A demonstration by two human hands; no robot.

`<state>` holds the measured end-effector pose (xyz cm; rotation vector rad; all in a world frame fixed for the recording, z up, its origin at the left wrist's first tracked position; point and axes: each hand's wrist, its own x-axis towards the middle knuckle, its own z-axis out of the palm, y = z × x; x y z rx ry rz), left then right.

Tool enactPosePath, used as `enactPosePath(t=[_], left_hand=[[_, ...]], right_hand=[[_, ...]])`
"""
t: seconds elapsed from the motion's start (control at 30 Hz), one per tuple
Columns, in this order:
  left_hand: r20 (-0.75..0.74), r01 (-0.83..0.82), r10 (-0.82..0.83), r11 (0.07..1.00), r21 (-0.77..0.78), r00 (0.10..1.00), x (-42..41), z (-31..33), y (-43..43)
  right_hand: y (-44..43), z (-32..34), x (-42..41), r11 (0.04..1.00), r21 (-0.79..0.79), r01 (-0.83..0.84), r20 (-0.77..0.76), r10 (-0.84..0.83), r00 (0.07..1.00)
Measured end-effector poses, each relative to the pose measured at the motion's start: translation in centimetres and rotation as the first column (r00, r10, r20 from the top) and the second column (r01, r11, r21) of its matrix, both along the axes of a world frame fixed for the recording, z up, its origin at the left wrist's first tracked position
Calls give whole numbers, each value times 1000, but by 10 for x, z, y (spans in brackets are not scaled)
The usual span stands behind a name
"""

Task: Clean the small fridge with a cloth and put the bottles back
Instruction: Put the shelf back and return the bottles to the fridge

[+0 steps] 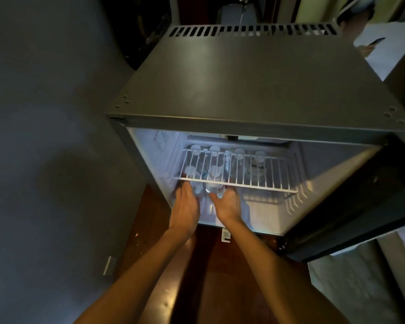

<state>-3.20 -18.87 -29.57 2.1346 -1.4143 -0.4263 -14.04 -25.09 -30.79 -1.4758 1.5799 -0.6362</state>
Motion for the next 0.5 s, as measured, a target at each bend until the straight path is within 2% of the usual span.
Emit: enactPosePath(t=[0.07,0.13,0.23,0.3,0.43,0.5], left_hand=[[11,82,-82,996,19,997,9,8,10],[-37,102,-101,994,32,994,13,19,21],[-12,146,-145,986,79,989,14,34,40],[-46,149,-144,981,123,989,20,44,57],[-129,183,-169,977,107,977,48,62,115],[-116,162,-148,980,118,982,66,69,155]], right_hand=[[11,10,0,999,-19,-26,-15,26,1000],[22,18,-2,997,-49,-64,-38,63,997],[40,26,-5,992,-79,-100,-45,96,994],[54,31,-8,990,-75,-118,-25,117,993],[99,43,-15,978,-109,-179,38,184,982],[129,39,-15,969,-106,-223,73,231,970]])
